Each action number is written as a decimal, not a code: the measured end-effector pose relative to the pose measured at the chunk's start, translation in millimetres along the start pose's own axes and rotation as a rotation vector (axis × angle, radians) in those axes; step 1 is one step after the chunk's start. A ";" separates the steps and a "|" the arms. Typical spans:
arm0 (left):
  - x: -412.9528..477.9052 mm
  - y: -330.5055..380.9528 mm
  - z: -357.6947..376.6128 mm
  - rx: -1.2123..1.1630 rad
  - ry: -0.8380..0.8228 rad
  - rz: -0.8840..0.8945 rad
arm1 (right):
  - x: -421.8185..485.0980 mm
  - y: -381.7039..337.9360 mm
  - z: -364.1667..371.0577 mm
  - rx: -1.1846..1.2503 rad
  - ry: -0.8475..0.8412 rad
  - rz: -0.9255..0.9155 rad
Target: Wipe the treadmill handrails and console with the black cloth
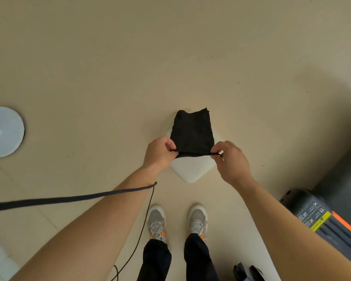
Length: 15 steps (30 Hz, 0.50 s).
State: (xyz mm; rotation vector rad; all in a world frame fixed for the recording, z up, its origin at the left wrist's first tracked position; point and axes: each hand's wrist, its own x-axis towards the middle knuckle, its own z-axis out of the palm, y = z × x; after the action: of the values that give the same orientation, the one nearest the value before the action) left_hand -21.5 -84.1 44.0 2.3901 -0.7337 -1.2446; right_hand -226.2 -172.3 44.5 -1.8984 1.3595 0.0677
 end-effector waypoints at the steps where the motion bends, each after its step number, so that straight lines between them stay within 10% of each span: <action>1: 4.7 -15.1 15.8 0.020 -0.026 -0.021 | -1.2 14.8 17.1 -0.005 -0.032 0.026; 15: 56.5 -21.2 49.6 -0.255 0.047 -0.084 | 65.1 33.7 36.1 0.238 0.007 0.305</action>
State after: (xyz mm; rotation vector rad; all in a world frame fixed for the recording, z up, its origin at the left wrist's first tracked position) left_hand -29.5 -103.5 -31.2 2.2520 -0.4346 -1.2288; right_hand -212.5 -204.8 -29.2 -1.4876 1.5782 0.0487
